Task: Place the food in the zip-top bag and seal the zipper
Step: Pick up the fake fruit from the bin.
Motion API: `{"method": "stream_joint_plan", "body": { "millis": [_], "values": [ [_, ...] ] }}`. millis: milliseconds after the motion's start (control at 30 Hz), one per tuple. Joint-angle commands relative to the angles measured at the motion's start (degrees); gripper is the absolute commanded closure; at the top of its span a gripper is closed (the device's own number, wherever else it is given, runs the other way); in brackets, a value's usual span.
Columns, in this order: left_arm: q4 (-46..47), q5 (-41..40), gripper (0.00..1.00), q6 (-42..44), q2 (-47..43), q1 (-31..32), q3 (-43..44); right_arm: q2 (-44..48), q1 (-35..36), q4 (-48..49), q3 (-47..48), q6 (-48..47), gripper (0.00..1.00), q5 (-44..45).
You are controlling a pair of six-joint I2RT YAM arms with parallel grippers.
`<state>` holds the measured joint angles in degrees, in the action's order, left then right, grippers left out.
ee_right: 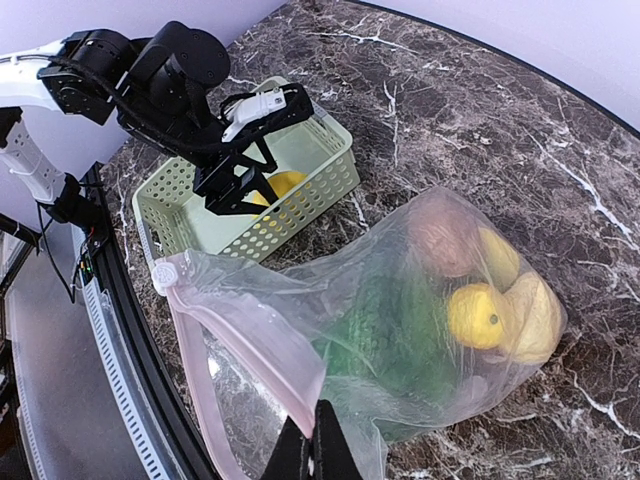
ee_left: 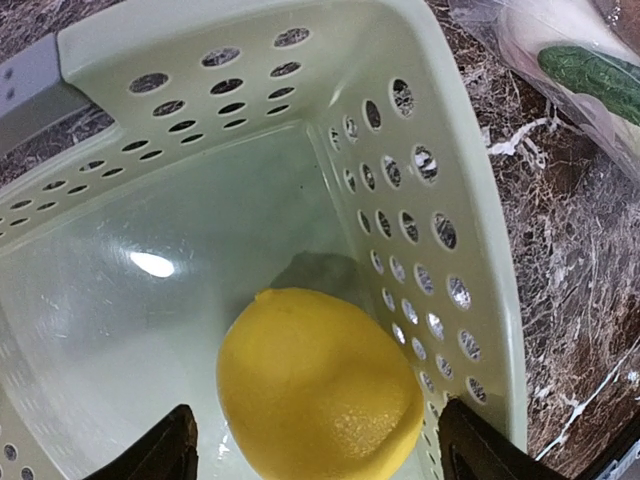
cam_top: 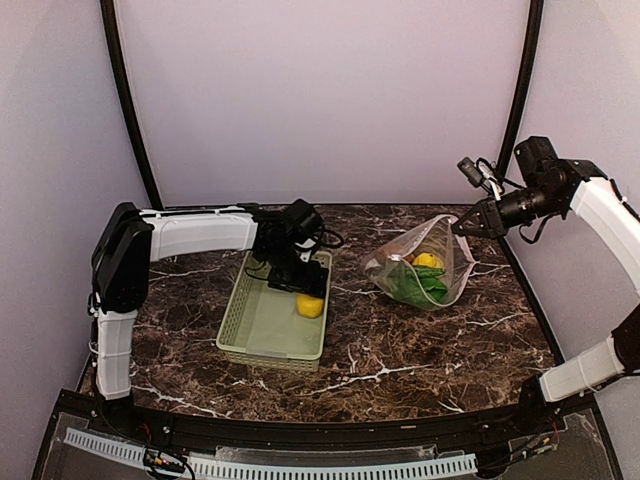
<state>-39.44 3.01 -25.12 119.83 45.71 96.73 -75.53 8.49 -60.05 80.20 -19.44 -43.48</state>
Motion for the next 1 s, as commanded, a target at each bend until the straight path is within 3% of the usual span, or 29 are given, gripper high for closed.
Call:
{"method": "stream_joint_plan", "body": {
  "millis": [0, 533, 967],
  "values": [
    [-2.27, 1.19, 0.18, -1.31, -0.17, -0.22, 0.7, 0.87, -0.23, 1.17, -0.75, -0.45, 1.0, -0.17],
    [-1.24, 2.86, 0.2, -1.42, 1.8, -1.23, -0.39, 0.69, -0.23, 0.92, -0.62, -0.53, 1.0, -0.2],
    [-7.57, 2.34, 0.45, 0.51, 1.61, -1.45, 2.28, 0.75, -0.23, 0.81, -0.41, -0.54, 1.0, -0.2]
  ]
}}
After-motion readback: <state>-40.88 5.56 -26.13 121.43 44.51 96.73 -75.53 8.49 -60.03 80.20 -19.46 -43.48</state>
